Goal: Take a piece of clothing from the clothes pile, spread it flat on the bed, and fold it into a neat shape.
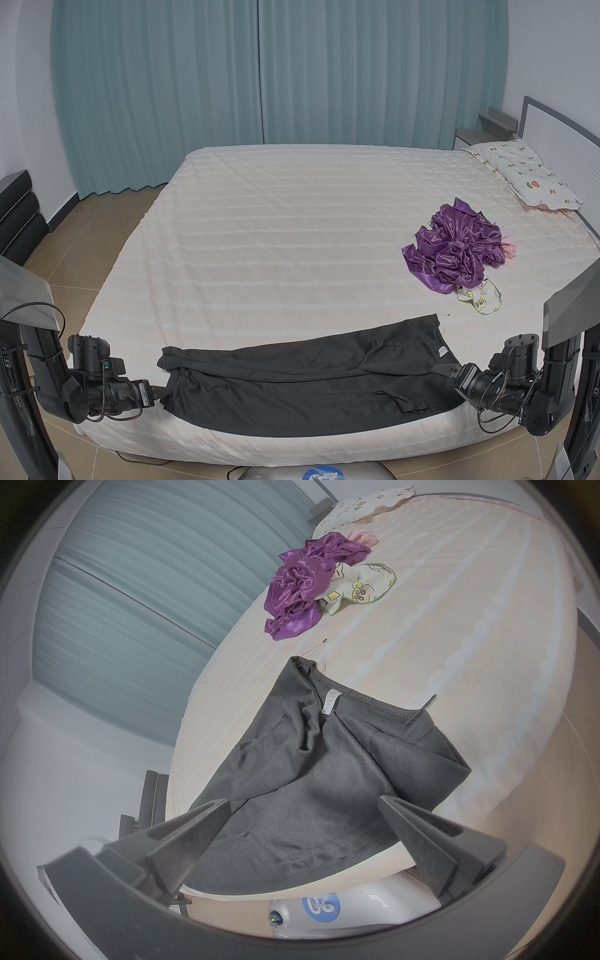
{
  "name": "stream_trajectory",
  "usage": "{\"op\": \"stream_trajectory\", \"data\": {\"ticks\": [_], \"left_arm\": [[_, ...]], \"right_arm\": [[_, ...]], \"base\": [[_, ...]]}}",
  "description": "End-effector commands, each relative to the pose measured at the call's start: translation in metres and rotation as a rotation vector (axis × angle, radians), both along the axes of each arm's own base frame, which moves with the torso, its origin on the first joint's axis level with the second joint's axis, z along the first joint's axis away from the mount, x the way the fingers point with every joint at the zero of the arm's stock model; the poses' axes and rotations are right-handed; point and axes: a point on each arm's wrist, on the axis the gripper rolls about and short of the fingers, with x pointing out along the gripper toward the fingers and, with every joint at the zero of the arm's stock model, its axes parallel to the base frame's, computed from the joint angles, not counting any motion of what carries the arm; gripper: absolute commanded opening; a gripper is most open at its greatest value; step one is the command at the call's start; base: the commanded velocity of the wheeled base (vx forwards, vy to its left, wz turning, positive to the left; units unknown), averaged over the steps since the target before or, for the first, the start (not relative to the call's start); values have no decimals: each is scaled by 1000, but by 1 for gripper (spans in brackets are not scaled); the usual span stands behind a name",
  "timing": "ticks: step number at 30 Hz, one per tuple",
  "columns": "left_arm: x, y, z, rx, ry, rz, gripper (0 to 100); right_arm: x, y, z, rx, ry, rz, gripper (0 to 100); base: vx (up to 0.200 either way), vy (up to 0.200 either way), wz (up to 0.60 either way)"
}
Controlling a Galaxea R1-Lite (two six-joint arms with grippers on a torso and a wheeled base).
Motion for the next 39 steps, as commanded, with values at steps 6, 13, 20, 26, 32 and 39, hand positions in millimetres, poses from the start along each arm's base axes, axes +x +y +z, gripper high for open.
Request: {"op": "stream_trajectory", "data": {"ticks": [6, 13, 20, 26, 32, 39], "left_arm": [[15, -5, 2, -58, -60, -68, 100], [17, -11, 0, -80, -61, -115, 100], [17, -16, -9, -94, -27, -143, 100], [16, -14, -13, -89, -11, -129, 0], [6, -7, -13, -68, 17, -83, 0], [-10, -3, -10, -45, 49, -49, 0]], "right_arm": [[2, 2, 1, 6, -22, 5, 100], [2, 2, 1, 6, -20, 5, 100], [1, 1, 1, 7, -15, 3, 100], [1, 1, 1, 16, -12, -2, 100], [1, 1, 1, 15, -9, -2, 100], [0, 1, 0, 15, -6, -2, 100]], "base": [[0, 0, 0], [0, 0, 0], [0, 0, 0], [0, 0, 0], [0, 0, 0], [0, 0, 0]]}}
